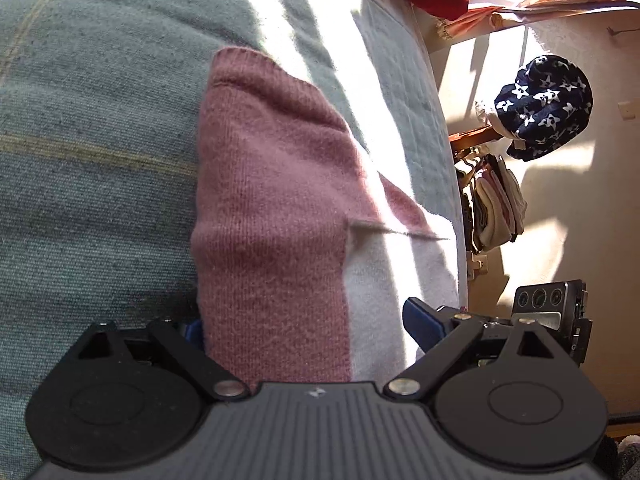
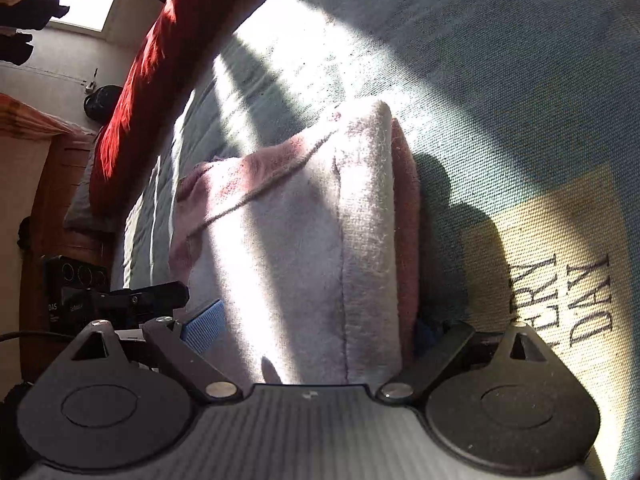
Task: Fold clothes
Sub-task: 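Hold the folded sweater with both tools and lift its gripped edge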
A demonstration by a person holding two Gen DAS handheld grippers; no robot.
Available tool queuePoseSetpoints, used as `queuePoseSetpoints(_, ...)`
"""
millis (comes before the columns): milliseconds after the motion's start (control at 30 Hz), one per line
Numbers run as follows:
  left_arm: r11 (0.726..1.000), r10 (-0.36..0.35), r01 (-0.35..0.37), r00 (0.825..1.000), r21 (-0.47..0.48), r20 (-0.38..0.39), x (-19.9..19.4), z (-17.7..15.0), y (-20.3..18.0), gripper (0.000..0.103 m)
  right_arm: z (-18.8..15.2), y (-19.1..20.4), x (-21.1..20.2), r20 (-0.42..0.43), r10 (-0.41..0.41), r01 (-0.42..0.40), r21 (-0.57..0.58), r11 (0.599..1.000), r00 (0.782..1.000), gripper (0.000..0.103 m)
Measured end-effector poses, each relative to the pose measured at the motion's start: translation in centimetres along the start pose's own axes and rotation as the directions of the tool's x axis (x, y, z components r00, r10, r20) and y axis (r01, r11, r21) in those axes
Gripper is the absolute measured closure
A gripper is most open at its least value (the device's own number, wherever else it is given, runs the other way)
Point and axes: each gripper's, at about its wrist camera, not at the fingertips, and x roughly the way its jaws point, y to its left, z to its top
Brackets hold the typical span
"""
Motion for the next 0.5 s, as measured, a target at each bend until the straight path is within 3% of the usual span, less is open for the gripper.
queuePoseSetpoints(100,1.000,-0.024,0.024,1.000,-0.014,0.016,-0.4,-1.1,0.2,0.008,0.5,-0.8,0.2,0.011,0.037,-0.037,0.047,0.998,0.999,0.007)
queuePoseSetpoints(233,0.997,-0.045,0.046,0.999,-0.061,0.010,-0.9,-3.4,1.0,0.008,-2.1,-1.4,-0.8,-0.011,0.062,-0.061,0.081,0.995,0.998,0.007)
queuePoseSetpoints(333,0.998,-0.033,0.034,0.999,-0.053,0.006,-0.8,-3.1,1.0,0.008,-3.6,-1.8,-1.0,-0.011,0.077,-0.076,0.094,0.993,0.997,0.008)
queuePoseSetpoints(500,0.999,-0.021,0.021,1.000,-0.027,0.016,0.1,-1.0,0.2,0.007,-0.6,-0.9,0.4,0.012,0.072,-0.073,0.064,0.995,0.997,0.007)
